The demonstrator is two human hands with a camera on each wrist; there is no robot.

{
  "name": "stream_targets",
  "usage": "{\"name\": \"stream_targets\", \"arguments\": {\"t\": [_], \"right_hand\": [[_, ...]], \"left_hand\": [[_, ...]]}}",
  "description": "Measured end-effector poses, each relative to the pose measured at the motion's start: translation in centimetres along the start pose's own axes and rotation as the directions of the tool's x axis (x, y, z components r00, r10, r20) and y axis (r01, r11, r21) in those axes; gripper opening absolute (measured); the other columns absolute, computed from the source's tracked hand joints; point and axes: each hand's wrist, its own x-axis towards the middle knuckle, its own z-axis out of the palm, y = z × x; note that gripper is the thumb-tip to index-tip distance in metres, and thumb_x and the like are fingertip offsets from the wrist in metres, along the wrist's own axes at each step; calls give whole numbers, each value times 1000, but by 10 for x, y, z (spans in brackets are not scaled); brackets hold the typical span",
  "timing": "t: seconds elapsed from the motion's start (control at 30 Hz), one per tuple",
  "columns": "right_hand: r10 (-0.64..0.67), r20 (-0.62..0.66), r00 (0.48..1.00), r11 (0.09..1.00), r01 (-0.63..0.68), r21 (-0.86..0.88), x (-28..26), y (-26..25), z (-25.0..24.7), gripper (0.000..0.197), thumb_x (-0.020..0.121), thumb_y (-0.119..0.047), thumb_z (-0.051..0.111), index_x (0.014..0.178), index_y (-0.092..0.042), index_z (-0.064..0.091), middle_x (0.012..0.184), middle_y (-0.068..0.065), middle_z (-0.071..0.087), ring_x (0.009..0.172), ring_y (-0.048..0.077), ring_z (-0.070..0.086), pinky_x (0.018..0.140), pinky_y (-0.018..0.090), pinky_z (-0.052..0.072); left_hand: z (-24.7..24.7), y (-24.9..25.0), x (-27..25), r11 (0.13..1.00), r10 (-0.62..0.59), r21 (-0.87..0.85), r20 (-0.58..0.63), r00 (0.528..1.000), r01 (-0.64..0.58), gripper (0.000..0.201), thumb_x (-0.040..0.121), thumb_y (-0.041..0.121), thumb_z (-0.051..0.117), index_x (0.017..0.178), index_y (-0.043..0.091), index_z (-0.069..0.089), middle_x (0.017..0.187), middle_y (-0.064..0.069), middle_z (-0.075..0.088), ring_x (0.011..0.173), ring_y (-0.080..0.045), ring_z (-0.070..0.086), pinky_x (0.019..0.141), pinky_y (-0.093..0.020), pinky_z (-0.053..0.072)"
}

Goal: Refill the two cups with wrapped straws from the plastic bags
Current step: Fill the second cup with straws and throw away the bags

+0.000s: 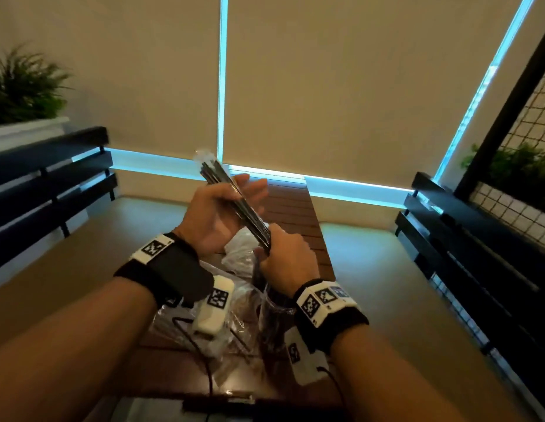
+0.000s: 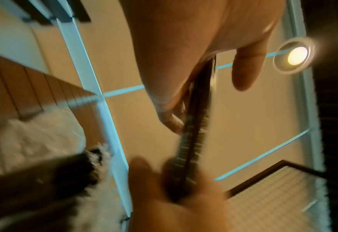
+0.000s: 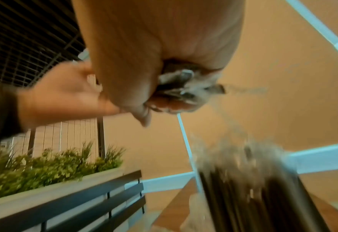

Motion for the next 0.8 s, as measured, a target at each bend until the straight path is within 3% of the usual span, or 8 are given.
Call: {"name": "stream_targets", "arguments": {"t": [0.07,0.13,0.2,0.27,0.37,0.47,0.63,0.8], "right_hand": [[-14,-64,998,996,20,91,-2,-3,20,27,92,-37,58,109,-17,49,98,6,66,91,31,65,67,35,49],[-51,-82,995,992,60,112,-4,-2,33,36,89,-47,62,106,-20,44,91,1,64,85,27,65,68,39,54],[-125,-122,985,991,131,42,-5,7,38,54,79,-68,62,109,-27,45,97,-6,59,90,19,58,74,37,51],[-143,-187,972,990,138,-41,-5,24,37,79,67,-86,54,123,-30,46,115,-6,53,104,16,50,84,35,42],[50,-246,968,998,-41,42,-11,56,39,108,53,-95,53,139,-32,33,137,-4,39,124,20,39,102,42,38],[208,-111,972,968,-189,166,-19,79,59,128,45,-95,58,148,-34,13,152,2,23,140,27,28,110,54,34],[245,17,969,893,-232,385,-26,95,94,127,52,-67,84,151,-39,9,153,-5,30,139,19,35,110,41,39],[245,-27,969,898,-216,384,-24,97,96,108,56,-61,83,145,-37,26,139,-7,42,125,14,46,98,35,45]], "left_hand": [[19,3,3,998,31,53,-59,998,-28,8,87,19,65,88,16,58,82,-1,66,86,-18,69,94,-38,48],[27,1,5,981,103,184,-189,977,-67,32,87,41,71,75,19,53,56,5,48,58,-12,56,78,-35,48],[27,-2,11,938,217,324,-273,937,-122,40,88,49,68,71,18,50,46,7,43,49,-11,47,72,-36,45],[19,-6,15,887,309,434,-296,904,-161,42,89,50,66,68,18,49,44,8,44,49,-12,46,69,-35,45],[9,-21,25,849,393,489,-332,857,-200,44,89,51,66,67,18,49,48,5,48,48,-11,47,64,-33,45],[7,-45,35,872,366,459,-377,851,-171,38,89,51,66,73,19,52,48,8,48,48,-9,48,67,-34,45],[16,-82,45,873,343,471,-411,845,-125,35,89,50,66,75,21,53,48,11,52,55,-13,54,74,-44,54],[6,-114,54,880,303,472,-481,822,-48,38,88,53,65,74,19,56,62,1,58,66,-20,60,83,-49,56]]}}
